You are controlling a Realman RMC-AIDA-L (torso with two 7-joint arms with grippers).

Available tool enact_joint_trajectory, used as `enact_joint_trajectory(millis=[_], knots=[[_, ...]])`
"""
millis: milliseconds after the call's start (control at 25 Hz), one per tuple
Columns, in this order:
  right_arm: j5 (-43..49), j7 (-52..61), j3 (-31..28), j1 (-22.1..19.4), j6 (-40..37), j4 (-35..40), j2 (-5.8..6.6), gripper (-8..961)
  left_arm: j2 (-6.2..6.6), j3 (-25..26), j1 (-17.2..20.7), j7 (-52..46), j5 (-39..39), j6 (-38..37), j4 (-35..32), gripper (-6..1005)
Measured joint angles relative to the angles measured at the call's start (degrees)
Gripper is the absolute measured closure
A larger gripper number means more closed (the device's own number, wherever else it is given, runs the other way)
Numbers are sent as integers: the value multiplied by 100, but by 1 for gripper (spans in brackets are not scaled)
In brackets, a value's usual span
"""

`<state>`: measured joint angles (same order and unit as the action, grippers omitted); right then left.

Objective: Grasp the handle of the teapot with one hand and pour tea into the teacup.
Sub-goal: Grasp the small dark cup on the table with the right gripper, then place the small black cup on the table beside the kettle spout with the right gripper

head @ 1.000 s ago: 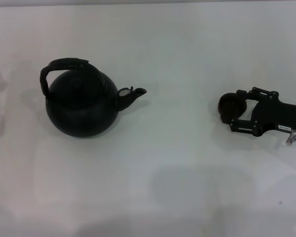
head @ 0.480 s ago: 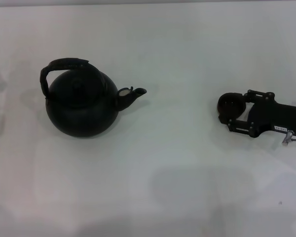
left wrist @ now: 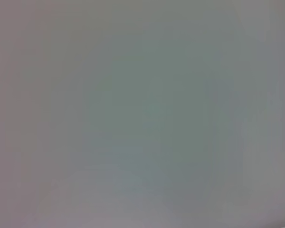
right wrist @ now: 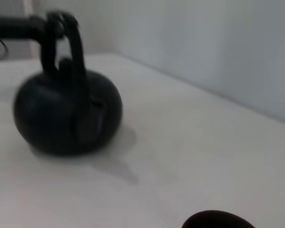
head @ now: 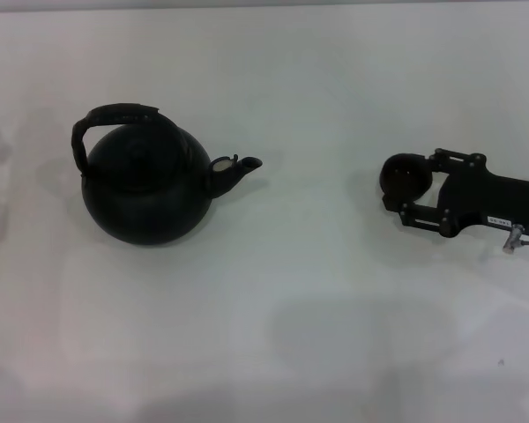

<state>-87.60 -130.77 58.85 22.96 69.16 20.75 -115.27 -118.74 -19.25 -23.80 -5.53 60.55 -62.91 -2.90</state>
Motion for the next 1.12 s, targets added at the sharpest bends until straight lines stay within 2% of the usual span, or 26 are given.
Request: enact_joint_trajectory(millis=[240,400,640,920,1120], knots=[[-51,62,75,74,350,102,-5,248,0,0,-17,0,0,-1,28,950],[-224,65,350,203,367,41,-22,248,-6,0,-37,0,0,-2,40,950],[-920,67,1195,351,170,44,-35,249,-9,0,-37,0,2,-2,58,949],[-1697,70,2394,527,-438,69,-53,249,-19,0,-32,0,77,-6,71,949],[-1890,70,2750,553,-685,71,-55,248,-19,0,-17,0,80,-18,79,949]])
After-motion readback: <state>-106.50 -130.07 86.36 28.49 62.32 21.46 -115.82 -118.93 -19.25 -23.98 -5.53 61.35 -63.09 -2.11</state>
